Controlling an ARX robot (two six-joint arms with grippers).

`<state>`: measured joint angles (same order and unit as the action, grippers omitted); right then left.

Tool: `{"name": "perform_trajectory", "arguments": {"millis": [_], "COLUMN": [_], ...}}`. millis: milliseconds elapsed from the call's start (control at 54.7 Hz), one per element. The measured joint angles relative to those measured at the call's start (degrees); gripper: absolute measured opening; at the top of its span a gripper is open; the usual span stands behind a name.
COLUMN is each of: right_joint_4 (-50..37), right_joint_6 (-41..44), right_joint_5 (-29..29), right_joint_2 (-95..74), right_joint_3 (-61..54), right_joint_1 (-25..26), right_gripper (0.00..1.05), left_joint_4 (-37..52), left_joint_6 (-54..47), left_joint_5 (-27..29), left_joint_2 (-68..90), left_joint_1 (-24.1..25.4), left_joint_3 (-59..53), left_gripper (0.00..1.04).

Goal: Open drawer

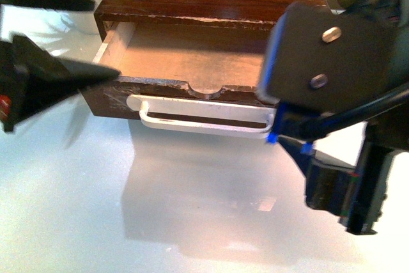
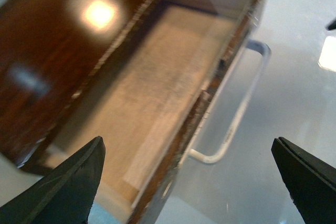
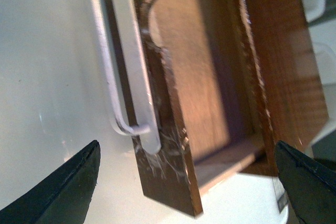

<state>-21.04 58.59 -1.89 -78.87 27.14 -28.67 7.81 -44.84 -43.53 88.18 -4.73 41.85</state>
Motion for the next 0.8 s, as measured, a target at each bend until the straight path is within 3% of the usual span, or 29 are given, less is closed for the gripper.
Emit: {"name": "perform_trajectory", "arguments": {"millis": [311, 439, 640, 731, 804], "right_joint_4": [4.46, 6.8, 10.84, 13.4, 13.99], "right_joint_6": [-21.46, -29.11, -42.31, -47.78, -50.71], "right_joint_5": [9.31, 14.05, 26.34, 31.98, 32.81], "right_joint_2": [23.45, 30.75, 41.16, 44.15, 44.85], "right_joint_3": [-8.98, -10.29, -11.85, -13.16, -13.75], "right_joint_1": [8.52, 8.57, 4.96, 1.88, 0.94], "right_gripper": [0.96, 0.96, 0.96, 0.96, 0.96], "left_joint_4": [12.41, 15.15, 22.32, 32.13, 32.94], "left_joint_6": [26.51, 35.01, 51.91, 50.49, 48.39], "left_joint_5": [-4.15, -6.32, -6.91, 8.76, 17.42], "left_joint_2": [-10.45, -14.36, -21.38, -25.68, -30.58], "left_joint_1": [18.91, 24.35, 31.69, 30.29, 28.06], "left_joint_3": [-8.37, -11.74, -16.7, -22.45, -26.4], "left_gripper": [0.96, 0.96, 0.96, 0.84, 0.73]}}
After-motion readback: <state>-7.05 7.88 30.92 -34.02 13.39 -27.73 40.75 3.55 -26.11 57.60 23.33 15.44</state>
